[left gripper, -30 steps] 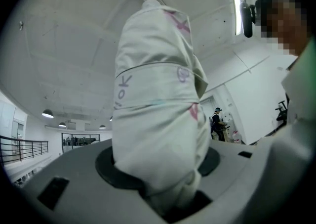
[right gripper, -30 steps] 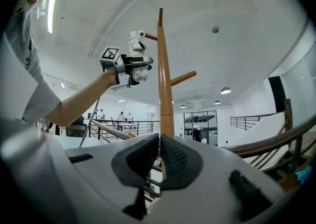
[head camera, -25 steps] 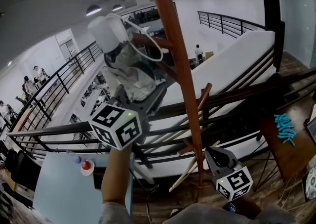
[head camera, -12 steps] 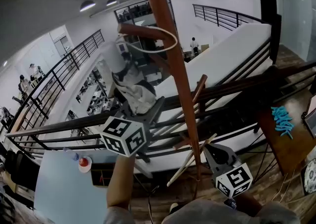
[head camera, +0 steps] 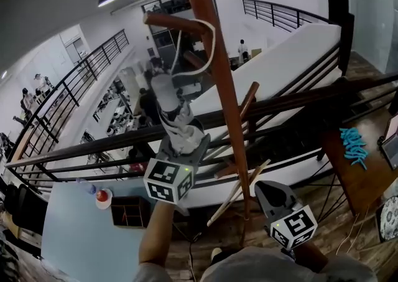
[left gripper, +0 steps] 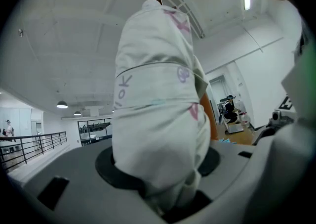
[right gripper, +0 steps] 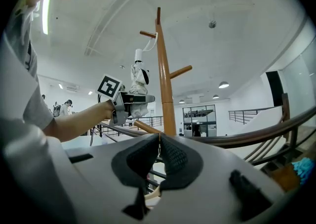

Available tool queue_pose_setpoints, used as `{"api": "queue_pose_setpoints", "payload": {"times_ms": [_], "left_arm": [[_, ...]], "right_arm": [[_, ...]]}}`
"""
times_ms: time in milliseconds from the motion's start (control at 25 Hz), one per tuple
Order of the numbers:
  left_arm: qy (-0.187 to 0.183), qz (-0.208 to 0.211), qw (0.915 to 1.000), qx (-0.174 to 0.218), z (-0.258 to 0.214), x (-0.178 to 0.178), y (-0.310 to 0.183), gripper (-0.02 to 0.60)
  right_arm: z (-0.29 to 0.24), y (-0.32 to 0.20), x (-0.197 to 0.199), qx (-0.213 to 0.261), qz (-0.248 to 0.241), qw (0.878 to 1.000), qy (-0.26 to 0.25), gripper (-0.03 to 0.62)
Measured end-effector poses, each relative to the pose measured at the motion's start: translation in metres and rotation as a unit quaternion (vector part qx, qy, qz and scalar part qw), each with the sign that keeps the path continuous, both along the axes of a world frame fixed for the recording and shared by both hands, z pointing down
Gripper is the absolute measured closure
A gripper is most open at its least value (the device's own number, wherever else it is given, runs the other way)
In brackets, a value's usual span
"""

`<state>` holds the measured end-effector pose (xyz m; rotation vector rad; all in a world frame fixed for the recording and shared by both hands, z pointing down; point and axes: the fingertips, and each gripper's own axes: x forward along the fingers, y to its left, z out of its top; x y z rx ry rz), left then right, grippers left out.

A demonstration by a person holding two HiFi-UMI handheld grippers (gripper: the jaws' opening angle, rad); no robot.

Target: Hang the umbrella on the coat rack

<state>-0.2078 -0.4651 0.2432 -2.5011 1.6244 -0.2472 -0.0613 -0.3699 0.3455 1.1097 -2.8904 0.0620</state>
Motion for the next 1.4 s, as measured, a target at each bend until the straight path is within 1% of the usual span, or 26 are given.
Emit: {"api": "queue_pose_setpoints", "payload": {"times_ms": [320,520,680,1000,1240,1400], "left_arm": [[0.001,-0.006,0.9997,-0.024,0.033,0.007,0.008,0.337],[-0.014,-0.017,0.9992,-0.033,0.052,0.011,0.007,0.336],[-0.022,-0.02,0.9992,-0.027,0.058,0.014,0.005,0.334],[-0.023,-0.023,0.9992,-0.021,0.062,0.016,0.005,0.318],[-0.03,-0.013,0.999,-0.03,0.061,0.018,0.01,0.311],[-0.026,0.009,0.9989,-0.038,0.063,0.021,0.011,0.305]], "right_arm": [[0.003,0.01,0.004,-0.005,-0.001,1.0,-0.006,0.569],[0.008,0.013,0.015,-0.012,0.002,1.0,-0.007,0.569],[0.012,0.013,0.021,-0.014,0.003,1.0,-0.006,0.569],[0.016,0.019,0.028,-0.015,0.002,1.0,-0.004,0.569],[0.014,0.023,0.032,-0.018,0.0,1.0,-0.003,0.569],[0.014,0.021,0.035,-0.015,-0.002,1.0,-0.003,0.569]]}}
